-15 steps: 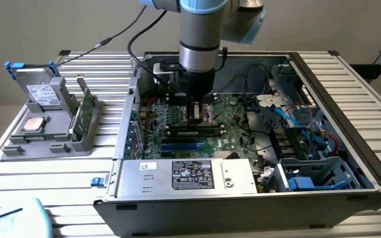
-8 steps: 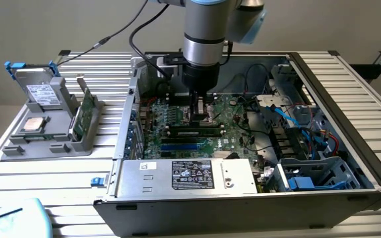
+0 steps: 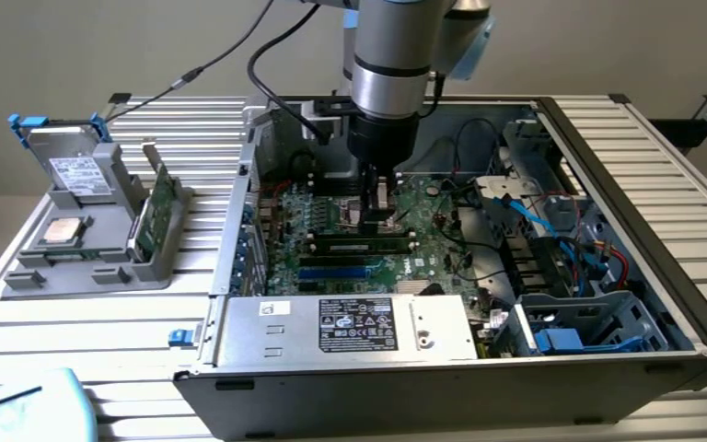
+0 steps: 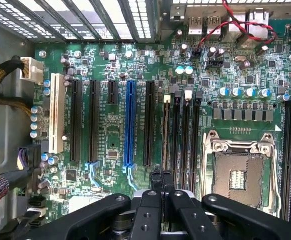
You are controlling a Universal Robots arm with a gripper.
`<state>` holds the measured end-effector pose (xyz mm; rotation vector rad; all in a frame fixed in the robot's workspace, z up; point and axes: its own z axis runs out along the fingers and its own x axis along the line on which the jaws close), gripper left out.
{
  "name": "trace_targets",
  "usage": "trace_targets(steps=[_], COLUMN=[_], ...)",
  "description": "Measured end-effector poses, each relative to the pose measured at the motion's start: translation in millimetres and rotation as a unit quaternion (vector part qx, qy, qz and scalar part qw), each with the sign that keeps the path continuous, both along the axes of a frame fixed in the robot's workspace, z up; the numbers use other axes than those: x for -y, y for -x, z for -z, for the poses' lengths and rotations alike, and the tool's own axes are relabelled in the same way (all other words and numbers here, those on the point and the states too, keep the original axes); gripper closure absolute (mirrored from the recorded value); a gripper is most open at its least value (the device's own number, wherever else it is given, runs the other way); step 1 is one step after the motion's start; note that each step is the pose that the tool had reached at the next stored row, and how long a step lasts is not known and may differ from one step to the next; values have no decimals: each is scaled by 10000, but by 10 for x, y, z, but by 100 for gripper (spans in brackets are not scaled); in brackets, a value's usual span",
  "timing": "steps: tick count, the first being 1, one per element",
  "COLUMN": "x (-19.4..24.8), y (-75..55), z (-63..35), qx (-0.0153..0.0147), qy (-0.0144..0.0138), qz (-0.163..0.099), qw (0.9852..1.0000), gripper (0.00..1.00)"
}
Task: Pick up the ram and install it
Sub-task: 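Press down the ram until it locks into place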
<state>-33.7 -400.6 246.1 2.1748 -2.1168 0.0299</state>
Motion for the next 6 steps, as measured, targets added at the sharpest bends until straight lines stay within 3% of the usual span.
trace_targets(steps=[6], x=[0], y=[-1], z=[-1], qx=[0], qy=[0], qz=[-1], qw=[10000], gripper=[89])
